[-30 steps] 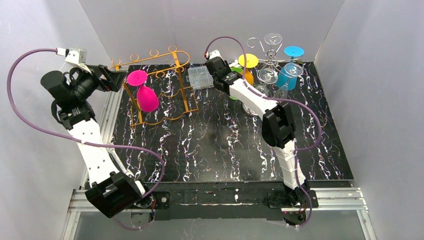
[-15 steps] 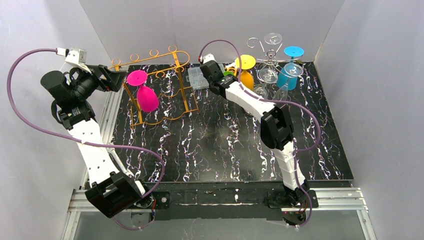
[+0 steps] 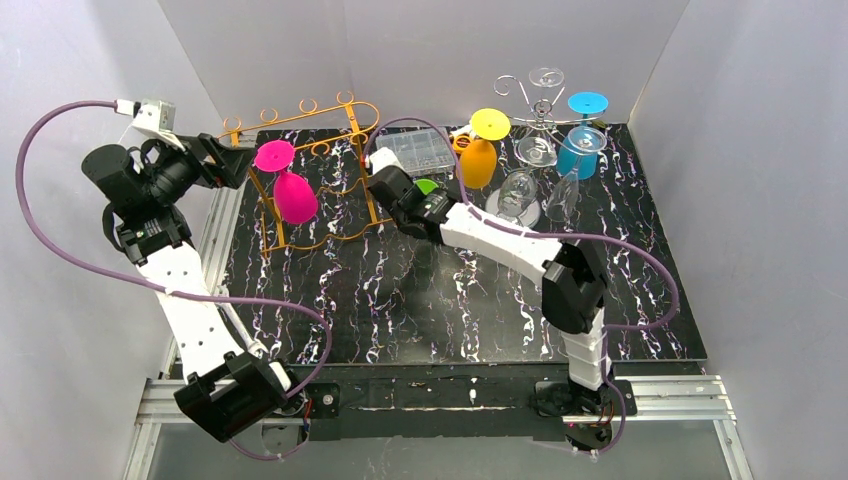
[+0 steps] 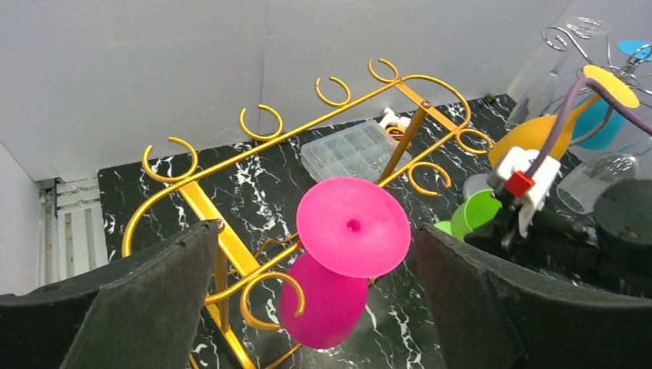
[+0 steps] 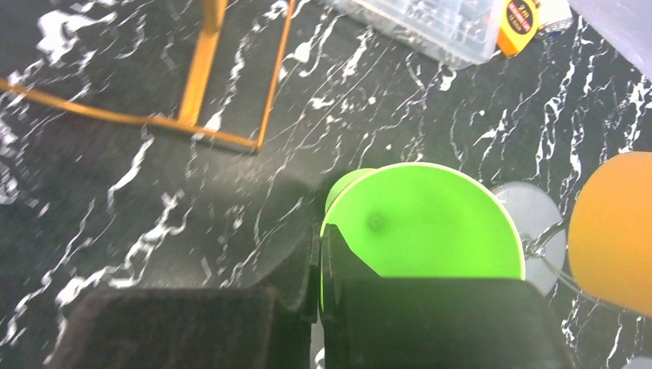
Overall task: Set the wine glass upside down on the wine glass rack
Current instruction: Pick up the wine glass at the center of the board, then turn the wine glass upside down at the wine rack.
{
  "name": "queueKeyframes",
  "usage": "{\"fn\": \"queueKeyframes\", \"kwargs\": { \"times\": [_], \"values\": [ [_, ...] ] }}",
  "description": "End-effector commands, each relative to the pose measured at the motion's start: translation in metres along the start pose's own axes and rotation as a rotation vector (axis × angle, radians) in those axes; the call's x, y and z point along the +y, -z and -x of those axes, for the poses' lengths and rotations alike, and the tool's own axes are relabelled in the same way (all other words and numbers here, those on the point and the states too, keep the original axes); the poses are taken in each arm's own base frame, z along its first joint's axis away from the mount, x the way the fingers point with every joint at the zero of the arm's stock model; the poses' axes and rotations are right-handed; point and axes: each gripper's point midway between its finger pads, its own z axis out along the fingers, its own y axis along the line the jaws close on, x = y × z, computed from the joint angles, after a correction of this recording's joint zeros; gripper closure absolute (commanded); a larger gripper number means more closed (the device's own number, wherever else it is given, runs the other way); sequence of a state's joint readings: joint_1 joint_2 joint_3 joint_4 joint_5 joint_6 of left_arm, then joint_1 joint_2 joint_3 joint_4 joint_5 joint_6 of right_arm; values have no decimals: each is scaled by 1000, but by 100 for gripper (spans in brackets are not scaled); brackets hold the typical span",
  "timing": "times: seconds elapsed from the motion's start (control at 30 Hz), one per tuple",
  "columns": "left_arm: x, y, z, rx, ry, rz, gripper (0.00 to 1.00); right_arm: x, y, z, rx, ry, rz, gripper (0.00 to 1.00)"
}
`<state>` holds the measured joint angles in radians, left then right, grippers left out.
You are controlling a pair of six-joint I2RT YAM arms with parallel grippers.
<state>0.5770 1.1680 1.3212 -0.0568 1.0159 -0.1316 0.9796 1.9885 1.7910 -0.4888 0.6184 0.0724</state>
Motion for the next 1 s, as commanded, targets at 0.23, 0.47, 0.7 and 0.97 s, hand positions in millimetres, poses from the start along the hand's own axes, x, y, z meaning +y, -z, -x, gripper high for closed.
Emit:
{"fn": "queueKeyframes", "kwargs": {
  "times": [0.23, 0.47, 0.7, 0.97],
  "values": [
    [-62, 21, -10, 28, 26, -160, 2, 41, 105, -19, -17, -72, 177, 99],
    [-89, 34, -25, 80, 159, -217, 2, 65, 140, -33, 12, -142, 349, 99],
    [-125, 49, -19, 106, 230, -331, 2, 42, 191, 39, -148, -210, 407, 99],
    [-130, 54, -15, 100, 235, -296, 2, -2, 284, 153, -462, -323, 513, 99]
  ]
}}
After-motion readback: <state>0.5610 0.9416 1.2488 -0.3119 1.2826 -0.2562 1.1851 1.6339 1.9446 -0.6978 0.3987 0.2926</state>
